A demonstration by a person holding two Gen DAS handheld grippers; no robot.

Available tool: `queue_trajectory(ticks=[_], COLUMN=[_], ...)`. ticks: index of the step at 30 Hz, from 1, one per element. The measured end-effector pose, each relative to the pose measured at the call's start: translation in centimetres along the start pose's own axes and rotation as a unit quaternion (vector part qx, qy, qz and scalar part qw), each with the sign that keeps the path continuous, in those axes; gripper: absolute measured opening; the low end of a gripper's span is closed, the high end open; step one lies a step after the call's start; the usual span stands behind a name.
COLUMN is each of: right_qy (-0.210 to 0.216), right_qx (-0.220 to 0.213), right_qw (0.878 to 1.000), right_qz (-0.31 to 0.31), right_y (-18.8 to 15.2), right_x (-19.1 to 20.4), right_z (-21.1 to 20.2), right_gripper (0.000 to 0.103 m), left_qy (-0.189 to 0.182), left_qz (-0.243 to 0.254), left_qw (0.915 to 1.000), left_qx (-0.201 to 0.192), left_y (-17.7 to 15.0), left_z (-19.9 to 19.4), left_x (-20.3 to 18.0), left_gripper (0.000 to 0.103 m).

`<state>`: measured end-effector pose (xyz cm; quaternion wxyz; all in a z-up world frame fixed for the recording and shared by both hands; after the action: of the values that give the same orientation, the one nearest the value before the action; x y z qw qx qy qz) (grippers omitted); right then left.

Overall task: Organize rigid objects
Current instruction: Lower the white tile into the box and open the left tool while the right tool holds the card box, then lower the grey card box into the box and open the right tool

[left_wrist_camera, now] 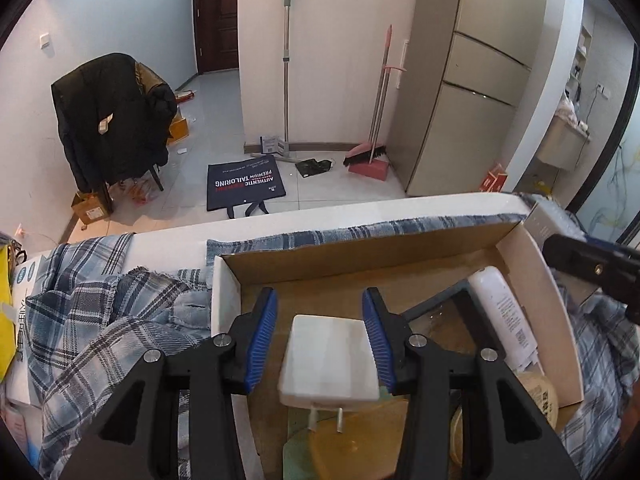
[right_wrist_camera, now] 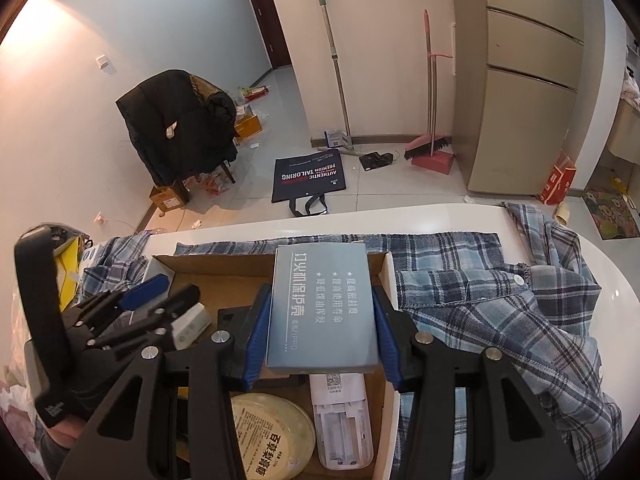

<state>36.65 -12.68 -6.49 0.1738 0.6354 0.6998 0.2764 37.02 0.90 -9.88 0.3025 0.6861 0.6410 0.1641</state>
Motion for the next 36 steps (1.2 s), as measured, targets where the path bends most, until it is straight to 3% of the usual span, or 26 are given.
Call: queue_trajectory(ticks=[5,10,12,13,14,16,28,30,36], right_qy=[0.004,0.011,0.016,0.018,0.018,0.014,-0.004,-0.008,0.002], right_qx=[0.007,0.016,0.025,0.030,0.035,0.042,0.059,0.060,0.006], right_qw=[1.000,1.000,0.999,0.999,0.999,0.999,0.998,0.998,1.000], right_qz=[-0.004,-0.013,-0.015,-0.016,-0.017,-0.023,-0.038,-0.034,-0.021], right_y=[-0.2,-0.4,-0.6,-0.7,-0.9,-1.2,-2.1,-1.9,-0.3], right_x=[0.2,0.5,0.7,0.7,0.7,0.9,1.1,0.9,1.1], right_z=[0.2,0.4,0.9,1.3,1.6,2.2,3.8,3.7,-0.7], right_gripper=[0.046,0.046,0.046,0.046,0.046,0.046,0.047,0.053,0.055], left_qy=[-0.009,-0.010,-0.010,-0.007,-0.004,-0.007,0.012,0.013,-0.001], left_qz=[-0.012,-0.012,-0.013,-0.016,-0.018,-0.015,0.012,0.011,0.015], left_qw=[0.9997,0.9970,0.9949,0.9922,0.9889,0.9822,0.9723,0.9689,0.9551], left_qx=[-0.018,-0.076,-0.099,-0.124,-0.147,-0.187,-0.233,-0.247,-0.296], left_y=[0.6,1.8,2.3,2.5,2.7,2.8,3.5,3.6,3.8], left_z=[-0.9,-4.1,-5.3,-6.2,-6.9,-8.4,-11.9,-12.8,-17.2], left_x=[0.3,0.1,-0.1,-0.1,-0.1,-0.2,-1.2,-1.3,-2.2], left_gripper=[0.047,0.048,0.076,0.097,0.101,0.101,0.102,0.102,0.102])
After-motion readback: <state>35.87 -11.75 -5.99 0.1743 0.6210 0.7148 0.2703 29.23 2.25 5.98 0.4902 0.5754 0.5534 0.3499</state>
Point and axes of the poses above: each gripper's, at about its wrist camera, not at the fingertips, and z roughly the way its jaws point, x to its left, y to its top, the point moved 4 cm from there along z, roughly the way its jaws point, and after that the axes turned 7 degrees about -y, right-handed, at the moved point
